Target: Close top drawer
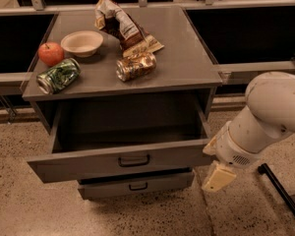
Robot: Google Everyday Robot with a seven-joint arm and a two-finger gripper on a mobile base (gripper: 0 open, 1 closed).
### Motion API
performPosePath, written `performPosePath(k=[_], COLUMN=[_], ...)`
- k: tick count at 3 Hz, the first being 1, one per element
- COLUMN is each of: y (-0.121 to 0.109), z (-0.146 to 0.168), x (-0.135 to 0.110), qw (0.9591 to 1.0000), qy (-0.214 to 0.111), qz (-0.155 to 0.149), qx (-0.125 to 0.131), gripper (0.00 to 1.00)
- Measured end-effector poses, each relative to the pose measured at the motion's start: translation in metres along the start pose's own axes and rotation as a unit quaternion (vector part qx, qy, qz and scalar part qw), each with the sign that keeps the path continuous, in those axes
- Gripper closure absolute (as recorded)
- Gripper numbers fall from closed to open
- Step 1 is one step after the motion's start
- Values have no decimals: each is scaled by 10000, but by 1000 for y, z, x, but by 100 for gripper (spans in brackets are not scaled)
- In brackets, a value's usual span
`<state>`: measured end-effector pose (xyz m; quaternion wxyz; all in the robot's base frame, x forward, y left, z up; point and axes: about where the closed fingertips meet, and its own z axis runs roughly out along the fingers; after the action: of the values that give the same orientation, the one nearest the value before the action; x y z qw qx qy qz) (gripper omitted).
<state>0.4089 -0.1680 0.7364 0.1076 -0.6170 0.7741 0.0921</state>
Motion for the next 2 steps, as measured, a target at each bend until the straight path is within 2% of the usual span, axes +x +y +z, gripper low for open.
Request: performPosePath(k=[1,2], y=[0,-9], z=[0,21], x=[0,-6], qw=[10000,9995], qy=[0,224], qz=[0,-156], qx=[0,177], gripper=[65,88])
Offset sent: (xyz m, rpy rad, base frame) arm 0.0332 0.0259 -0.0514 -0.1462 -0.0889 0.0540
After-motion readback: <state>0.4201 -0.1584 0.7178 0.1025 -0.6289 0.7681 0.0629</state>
